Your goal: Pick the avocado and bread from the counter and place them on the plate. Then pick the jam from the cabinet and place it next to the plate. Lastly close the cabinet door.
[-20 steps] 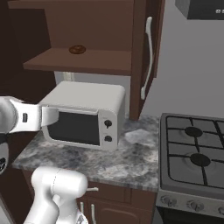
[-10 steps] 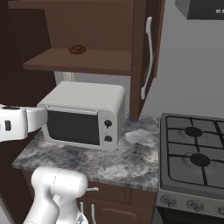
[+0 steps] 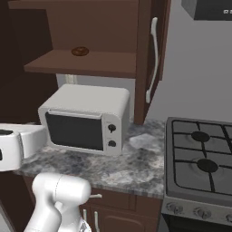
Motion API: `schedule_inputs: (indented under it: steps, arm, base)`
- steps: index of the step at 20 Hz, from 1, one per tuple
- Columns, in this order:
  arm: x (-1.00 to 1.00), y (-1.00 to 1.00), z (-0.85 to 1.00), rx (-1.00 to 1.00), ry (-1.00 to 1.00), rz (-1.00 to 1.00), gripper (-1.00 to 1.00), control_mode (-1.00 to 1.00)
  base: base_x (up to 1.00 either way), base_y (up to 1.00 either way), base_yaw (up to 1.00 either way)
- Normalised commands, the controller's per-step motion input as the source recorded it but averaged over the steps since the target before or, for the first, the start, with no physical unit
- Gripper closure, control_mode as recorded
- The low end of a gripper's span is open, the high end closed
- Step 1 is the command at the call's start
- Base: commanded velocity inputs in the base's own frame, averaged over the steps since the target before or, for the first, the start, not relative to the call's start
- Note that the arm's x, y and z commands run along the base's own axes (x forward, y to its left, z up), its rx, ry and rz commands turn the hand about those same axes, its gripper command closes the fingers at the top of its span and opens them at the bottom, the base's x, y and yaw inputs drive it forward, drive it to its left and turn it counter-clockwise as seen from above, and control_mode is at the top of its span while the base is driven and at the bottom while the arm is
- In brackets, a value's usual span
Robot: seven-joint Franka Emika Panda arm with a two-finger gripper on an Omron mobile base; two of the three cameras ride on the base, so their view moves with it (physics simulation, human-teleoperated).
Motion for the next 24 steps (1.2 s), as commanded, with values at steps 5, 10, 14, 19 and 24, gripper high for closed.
schedule_inputs:
  steps: [5, 10, 14, 19, 24]
  arm:
    - [-0.07, -0.44, 0.16, 0.0, -0.03, 0.0, -1.0, -1.0]
    - [0.02, -0.6, 0.0, 0.0, -0.03, 0.01, -1.0, -1.0]
    - [0.05, -0.54, -0.02, 0.01, -0.33, 0.05, -1.0, -1.0]
    - [0.09, -0.52, 0.0, 0.0, -0.25, 0.03, -1.0, -1.0]
    - [0.49, -0.44, 0.0, 0.02, -0.12, 0.08, -1.0, -1.0]
  base:
    - [0.0, 0.0, 0.0]
    - [0.0, 0.0, 0.0]
    - [0.0, 0.0, 0.0]
    - [0.0, 0.0, 0.0]
    - [0.0, 0.0, 0.0]
